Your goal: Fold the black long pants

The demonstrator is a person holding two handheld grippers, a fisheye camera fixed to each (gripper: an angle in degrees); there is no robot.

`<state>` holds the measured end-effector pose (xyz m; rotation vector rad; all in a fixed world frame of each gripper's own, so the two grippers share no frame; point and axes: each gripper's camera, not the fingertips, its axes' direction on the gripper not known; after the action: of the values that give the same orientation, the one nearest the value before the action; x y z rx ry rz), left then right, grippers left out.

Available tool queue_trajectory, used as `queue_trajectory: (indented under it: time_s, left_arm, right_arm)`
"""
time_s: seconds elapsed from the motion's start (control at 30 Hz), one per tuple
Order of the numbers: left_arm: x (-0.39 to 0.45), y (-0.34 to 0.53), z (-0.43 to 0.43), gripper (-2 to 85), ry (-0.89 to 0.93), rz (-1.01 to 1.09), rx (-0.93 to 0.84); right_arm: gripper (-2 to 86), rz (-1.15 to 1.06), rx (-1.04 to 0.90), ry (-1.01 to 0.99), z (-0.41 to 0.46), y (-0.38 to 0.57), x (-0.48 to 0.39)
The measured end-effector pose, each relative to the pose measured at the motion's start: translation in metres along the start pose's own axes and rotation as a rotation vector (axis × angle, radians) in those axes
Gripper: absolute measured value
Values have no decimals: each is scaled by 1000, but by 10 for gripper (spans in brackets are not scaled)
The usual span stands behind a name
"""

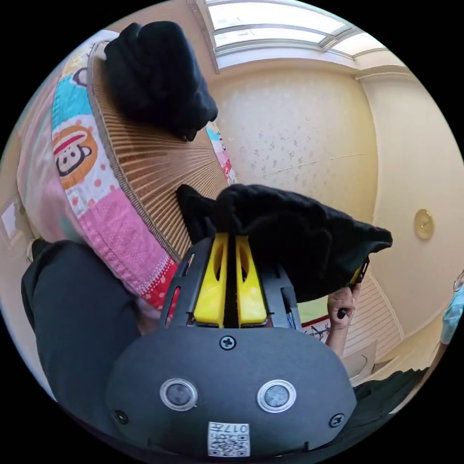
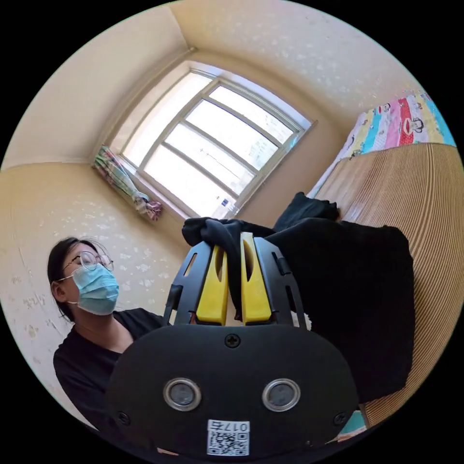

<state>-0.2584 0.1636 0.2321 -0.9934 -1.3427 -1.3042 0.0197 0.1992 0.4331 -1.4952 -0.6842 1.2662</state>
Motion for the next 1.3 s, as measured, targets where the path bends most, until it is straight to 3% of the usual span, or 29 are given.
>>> queue_trajectory:
  time_s: [0.13, 0.3, 0.43, 0.57, 0.77, 0.9, 1.0, 1.07, 1.13, 1.23, 1.3]
  left_arm:
    - [94, -17, -35, -2, 127, 161, 137]
    - [271, -13, -97, -7, 331, 477, 354]
    - [411, 24, -153, -7, 574, 761, 519]
    - [493, 84, -176, -6, 525, 927, 583]
    - [457, 178, -136, -7, 323, 845, 577]
    - [419, 182, -68, -7, 245, 766, 465]
    - [445, 124, 36, -6, 232, 768, 338]
    - [513, 40, 154, -2, 148, 855, 239]
    - [559, -29, 238, 5, 50, 876, 148]
    - [571, -99, 328, 23, -106, 864, 22]
    - [540, -113, 361, 44, -148, 817, -102]
  right_arm:
    - [53, -166, 107, 172, -76, -18, -120]
    - [46, -407, 319, 107, -162, -17, -277]
    - [40, -592, 522, 249, -215, 6, -388]
    - [30, -643, 687, 486, -234, 49, -459]
    - [25, -475, 800, 759, -212, 131, -424]
    - [27, -318, 769, 702, -219, 125, -331]
    - [32, -221, 727, 760, -231, 22, -262]
    - [37, -279, 701, 851, -234, -79, -232]
    - [48, -311, 603, 1046, -231, -215, -200]
    - [58, -184, 554, 1171, -232, -285, -164]
    - [44, -96, 458, 1113, -222, -288, -120]
